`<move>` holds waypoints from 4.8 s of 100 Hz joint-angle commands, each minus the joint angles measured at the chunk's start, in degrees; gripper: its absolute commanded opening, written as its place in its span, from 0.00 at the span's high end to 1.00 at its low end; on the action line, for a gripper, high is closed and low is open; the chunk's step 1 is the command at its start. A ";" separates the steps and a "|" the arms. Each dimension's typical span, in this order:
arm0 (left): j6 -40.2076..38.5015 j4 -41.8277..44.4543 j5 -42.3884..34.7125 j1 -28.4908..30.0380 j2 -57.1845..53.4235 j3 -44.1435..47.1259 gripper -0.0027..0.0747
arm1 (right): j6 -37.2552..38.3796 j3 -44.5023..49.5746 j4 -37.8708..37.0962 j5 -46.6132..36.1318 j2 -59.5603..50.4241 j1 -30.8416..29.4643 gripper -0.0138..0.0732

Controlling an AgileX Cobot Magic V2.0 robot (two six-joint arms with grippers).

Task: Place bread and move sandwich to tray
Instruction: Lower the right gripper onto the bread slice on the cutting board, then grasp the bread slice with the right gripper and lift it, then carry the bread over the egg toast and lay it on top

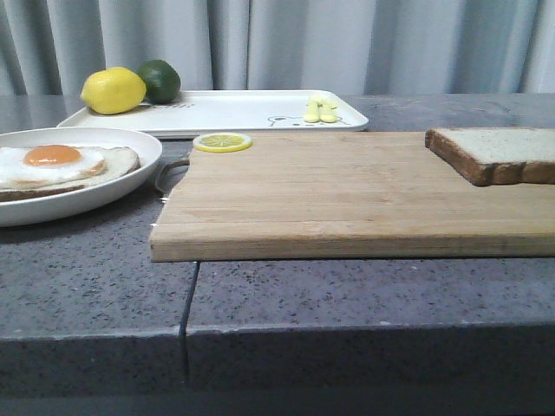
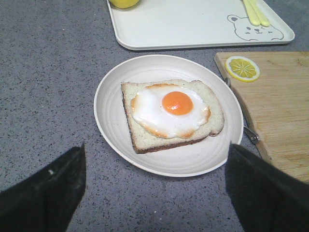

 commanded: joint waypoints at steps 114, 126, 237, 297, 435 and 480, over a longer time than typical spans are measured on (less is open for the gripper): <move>-0.18 -1.50 -3.76 0.02 0.52 -1.88 0.25 | -1.65 -1.71 4.68 1.51 1.10 -0.40 0.93; -0.18 -1.50 -3.76 0.02 0.52 -1.88 0.25 | -0.87 -1.96 5.99 2.77 -2.50 -0.40 0.94; -0.18 -1.50 -3.76 0.02 0.52 -1.88 0.25 | 6.82 -21.80 21.70 -18.11 -5.37 50.37 0.94; -0.18 -1.50 -3.76 0.02 0.52 -1.88 0.25 | 16.87 -39.84 21.75 -18.36 18.82 63.59 0.94; -0.18 -1.50 -3.76 0.02 0.52 -1.88 0.25 | 18.36 -39.39 21.64 -22.89 24.26 63.84 0.48; -0.18 -1.50 -3.76 0.02 0.52 -1.88 0.25 | 18.36 -39.39 19.86 -23.33 23.39 62.80 0.48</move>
